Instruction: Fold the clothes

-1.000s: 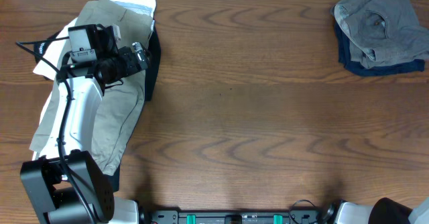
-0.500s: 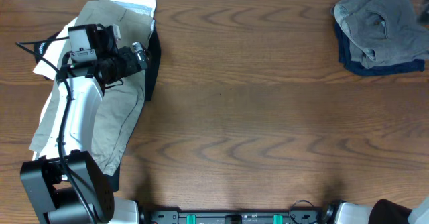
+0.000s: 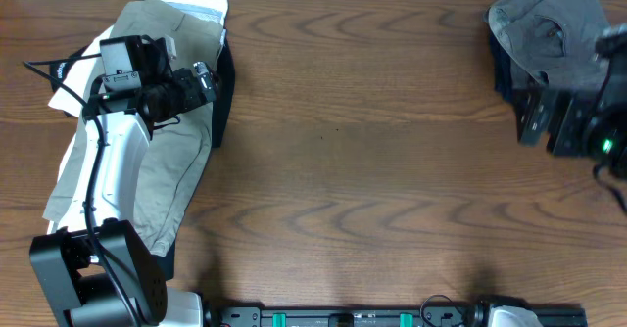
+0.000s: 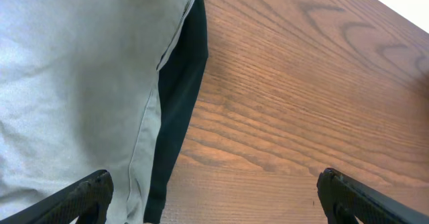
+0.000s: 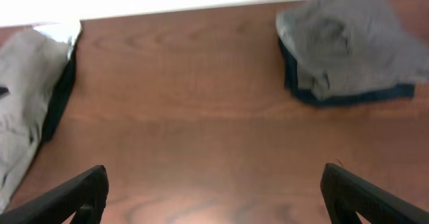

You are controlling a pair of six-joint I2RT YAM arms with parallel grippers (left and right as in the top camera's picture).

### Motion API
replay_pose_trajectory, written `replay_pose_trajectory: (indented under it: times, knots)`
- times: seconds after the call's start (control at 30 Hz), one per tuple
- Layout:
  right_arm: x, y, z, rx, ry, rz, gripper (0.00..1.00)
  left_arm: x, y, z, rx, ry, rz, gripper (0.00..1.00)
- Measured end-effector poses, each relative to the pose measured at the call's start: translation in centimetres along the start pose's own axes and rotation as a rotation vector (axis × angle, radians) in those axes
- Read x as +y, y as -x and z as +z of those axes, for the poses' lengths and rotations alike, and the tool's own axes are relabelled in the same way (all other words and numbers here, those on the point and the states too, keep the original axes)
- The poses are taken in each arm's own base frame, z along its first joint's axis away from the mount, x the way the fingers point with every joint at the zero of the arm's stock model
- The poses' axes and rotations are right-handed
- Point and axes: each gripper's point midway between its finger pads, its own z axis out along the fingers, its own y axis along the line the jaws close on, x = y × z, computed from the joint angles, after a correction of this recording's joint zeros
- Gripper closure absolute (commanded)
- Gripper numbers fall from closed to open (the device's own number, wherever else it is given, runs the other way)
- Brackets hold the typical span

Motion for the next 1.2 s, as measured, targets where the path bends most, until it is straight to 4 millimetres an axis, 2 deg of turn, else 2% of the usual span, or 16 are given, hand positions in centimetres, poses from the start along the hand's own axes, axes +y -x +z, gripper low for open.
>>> replay_pose_trajectory:
  times: [0.2, 0.47, 0.7, 0.9, 0.97, 1.2]
  knots:
    - [-0.6, -6.3, 1.4, 0.091, -0.007, 0.019, 0.01, 0.0, 0.0, 0.0, 0.001, 0.001, 0.000, 0.02]
    - [-0.5, -7.4, 4.2, -0.209, 0.049, -0.038, 0.01, 0.0, -0.1, 0.0, 0.003, 0.000, -0.001, 0.02]
    - [-0.4, -8.2, 8.5, -0.490, 0.118, -0.118, 0.01, 0.1, -0.1, 0.0, 0.003, 0.001, -0.001, 0.02]
    - [-0.5, -12.9, 11.6, -0.544, 0.132, -0.205, 0.01, 0.1, -0.1, 0.0, 0.003, 0.001, -0.001, 0.02]
    - [-0.7, -14.2, 11.9, -0.560, 0.125, -0.227, 0.01, 0.1, -0.1, 0.0, 0.003, 0.001, -0.001, 0.02]
    - [-1.4, -16.3, 11.9, -0.653, 0.084, -0.265, 0.01, 0.1, -0.1, 0.1, 0.003, 0.001, -0.001, 0.02]
